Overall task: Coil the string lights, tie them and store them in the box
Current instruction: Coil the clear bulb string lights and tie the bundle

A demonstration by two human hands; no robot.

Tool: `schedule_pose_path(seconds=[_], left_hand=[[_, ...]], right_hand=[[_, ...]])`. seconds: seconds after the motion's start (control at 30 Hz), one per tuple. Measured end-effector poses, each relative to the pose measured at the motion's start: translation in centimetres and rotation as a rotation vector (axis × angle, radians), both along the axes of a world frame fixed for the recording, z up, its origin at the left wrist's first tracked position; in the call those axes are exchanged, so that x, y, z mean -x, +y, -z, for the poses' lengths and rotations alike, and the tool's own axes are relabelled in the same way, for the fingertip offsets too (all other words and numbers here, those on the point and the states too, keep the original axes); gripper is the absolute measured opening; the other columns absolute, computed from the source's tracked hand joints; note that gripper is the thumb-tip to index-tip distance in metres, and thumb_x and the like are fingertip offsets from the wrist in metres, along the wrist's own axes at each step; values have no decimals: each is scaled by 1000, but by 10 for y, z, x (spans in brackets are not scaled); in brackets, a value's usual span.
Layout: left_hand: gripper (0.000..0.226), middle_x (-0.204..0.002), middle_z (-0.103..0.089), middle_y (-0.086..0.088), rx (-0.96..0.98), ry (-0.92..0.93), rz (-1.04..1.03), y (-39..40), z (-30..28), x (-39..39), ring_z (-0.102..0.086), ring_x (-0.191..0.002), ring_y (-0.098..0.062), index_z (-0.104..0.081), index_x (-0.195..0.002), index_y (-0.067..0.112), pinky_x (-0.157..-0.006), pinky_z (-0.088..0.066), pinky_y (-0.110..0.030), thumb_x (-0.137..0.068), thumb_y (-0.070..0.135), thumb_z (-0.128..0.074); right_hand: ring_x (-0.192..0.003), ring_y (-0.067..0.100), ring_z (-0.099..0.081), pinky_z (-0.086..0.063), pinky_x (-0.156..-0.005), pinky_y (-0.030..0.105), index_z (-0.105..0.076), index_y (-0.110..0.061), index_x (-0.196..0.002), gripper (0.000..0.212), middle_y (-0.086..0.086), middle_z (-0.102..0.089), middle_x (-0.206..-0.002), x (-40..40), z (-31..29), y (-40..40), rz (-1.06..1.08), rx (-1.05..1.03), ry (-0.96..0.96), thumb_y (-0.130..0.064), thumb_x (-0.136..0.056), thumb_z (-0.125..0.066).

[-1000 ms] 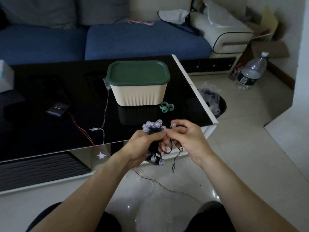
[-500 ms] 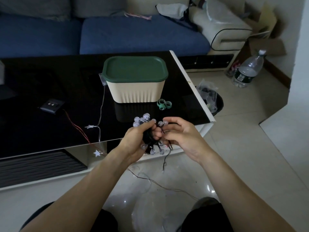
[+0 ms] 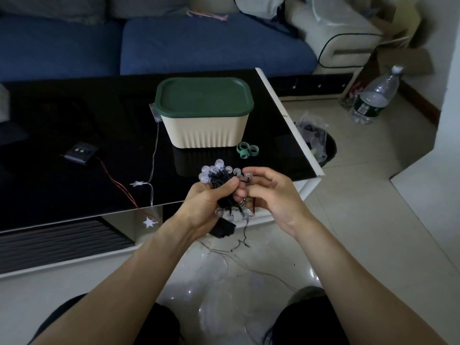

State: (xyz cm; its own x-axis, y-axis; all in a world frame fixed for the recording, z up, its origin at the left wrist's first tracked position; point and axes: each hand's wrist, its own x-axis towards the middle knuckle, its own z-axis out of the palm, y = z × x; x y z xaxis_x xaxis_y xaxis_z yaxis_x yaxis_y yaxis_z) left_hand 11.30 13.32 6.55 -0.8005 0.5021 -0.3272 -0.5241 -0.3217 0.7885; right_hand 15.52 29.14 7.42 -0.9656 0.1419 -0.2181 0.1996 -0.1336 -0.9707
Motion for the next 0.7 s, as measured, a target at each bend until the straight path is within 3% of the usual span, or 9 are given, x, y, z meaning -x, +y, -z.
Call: schedule_pose_path(seconds=[0.1,0.27,0.4,0.53,0.7], left_hand=[[23,-82,-69,-16,-16,6,21,1,0,2,-67,-78,-23,-71,-95,-6,-82,-59,-37,-86,15,-65],[26,-69,-68,-13,82,73,12,6,-5,2,-63,-60,-16,-67,-85,-6,-64,-55,-23,-91,18,-60],[21,-67,-63,-10,43,-13,41,0,-8,4,-55,-54,-14,-62,-76,5,-57,-50,-21,-88,22,-62],[23,-62,-59,-6,18,4,110,-4,-12,3,-49,-49,-12,-56,-73,9,-56,-48,-20,-89,24,-58],[32,-57,-55,-6,102,31,179,-2,-15,1,-42,-44,-12,-50,-68,11,-52,-42,-21,-98,22,-53]], right_hand=[[-85,20,-74,-57,-69,29,-67,-12,-112,37,3,-77,-89,-2,2,0,23,-1,11,8,-82,-74],[-78,18,-72,-60,-74,29,-68,-18,-106,42,2,-74,-90,-4,8,-2,103,-190,96,2,-73,-85],[-80,19,-71,-59,-75,26,-66,-24,-106,44,3,-73,-95,-4,9,-4,77,-331,174,-3,-73,-87],[-66,18,-65,-56,-61,30,-67,-17,-107,41,3,-70,-87,-5,7,-7,55,-258,163,2,-74,-83],[-56,16,-53,-40,-52,28,-70,-12,-110,38,5,-57,-67,-3,-2,8,-37,-23,-8,7,-77,-77]])
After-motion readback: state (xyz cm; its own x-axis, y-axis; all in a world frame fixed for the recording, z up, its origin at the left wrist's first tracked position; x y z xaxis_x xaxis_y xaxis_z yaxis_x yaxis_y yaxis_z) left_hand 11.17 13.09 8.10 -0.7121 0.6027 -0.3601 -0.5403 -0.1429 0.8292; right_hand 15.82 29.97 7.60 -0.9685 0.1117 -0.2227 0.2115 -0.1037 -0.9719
